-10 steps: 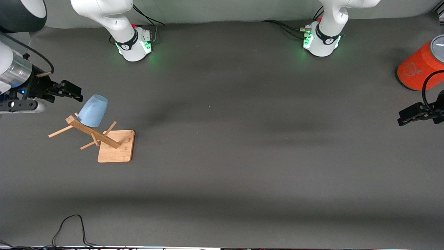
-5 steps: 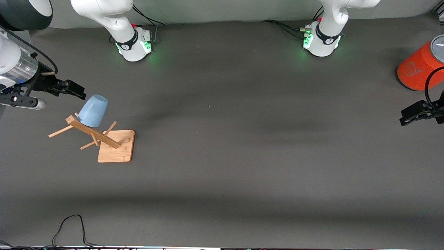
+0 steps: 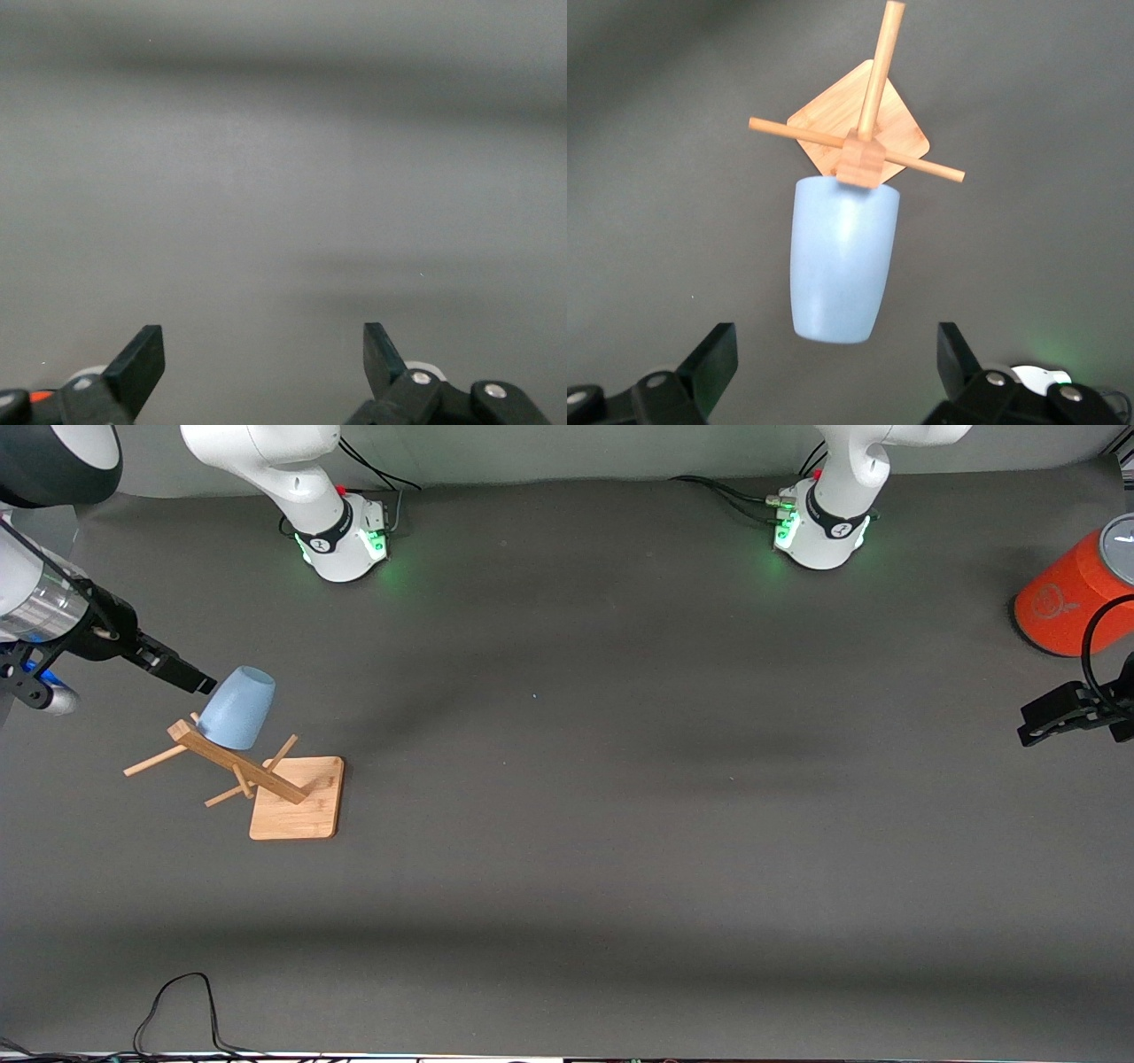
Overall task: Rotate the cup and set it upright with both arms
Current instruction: 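Close the right gripper around the blue cup's base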
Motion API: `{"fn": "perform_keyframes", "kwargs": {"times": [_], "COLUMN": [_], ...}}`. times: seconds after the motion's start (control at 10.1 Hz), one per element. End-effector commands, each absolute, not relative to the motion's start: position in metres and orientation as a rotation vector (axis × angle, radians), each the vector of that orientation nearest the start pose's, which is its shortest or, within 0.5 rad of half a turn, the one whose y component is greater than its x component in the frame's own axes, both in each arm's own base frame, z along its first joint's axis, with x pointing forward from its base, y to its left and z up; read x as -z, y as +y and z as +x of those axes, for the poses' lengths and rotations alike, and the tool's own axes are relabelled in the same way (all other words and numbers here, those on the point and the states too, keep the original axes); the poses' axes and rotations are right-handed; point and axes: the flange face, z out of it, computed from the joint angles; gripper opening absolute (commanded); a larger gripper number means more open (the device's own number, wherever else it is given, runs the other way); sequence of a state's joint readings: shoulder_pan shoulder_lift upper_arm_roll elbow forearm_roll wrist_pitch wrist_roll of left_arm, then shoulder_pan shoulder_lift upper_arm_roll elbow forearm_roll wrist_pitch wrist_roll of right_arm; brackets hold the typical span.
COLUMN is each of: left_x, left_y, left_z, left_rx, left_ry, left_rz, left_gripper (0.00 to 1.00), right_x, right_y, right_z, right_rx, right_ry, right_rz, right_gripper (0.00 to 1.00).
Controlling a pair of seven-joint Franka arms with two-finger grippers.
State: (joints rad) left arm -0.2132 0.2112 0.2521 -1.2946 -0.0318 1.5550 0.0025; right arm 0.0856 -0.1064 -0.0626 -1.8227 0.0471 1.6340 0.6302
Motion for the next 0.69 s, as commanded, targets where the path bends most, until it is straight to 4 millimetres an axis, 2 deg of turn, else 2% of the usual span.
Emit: {"fn": "perform_keyframes", "kwargs": {"times": [0.0,0.59], "left_x": [-0.639,-0.639], "left_y": [-0.001,-0.002], "left_z": [0.615,0.616], "left_rx": [0.105,0.103], "left_ry": [-0.034,-0.030], "left_rz": [-3.117,-3.115], "left_gripper": [1.00,1.00], "right_x": [-0.543,-0.463], "right_y": [0.016,0.018], "right_z": [0.532,0.529], "right_rx": [-0.174,-0.150], "right_ry": [0.987,1.015], "right_rz": [-2.938,-2.892], "right_gripper": [1.00,1.00]}}
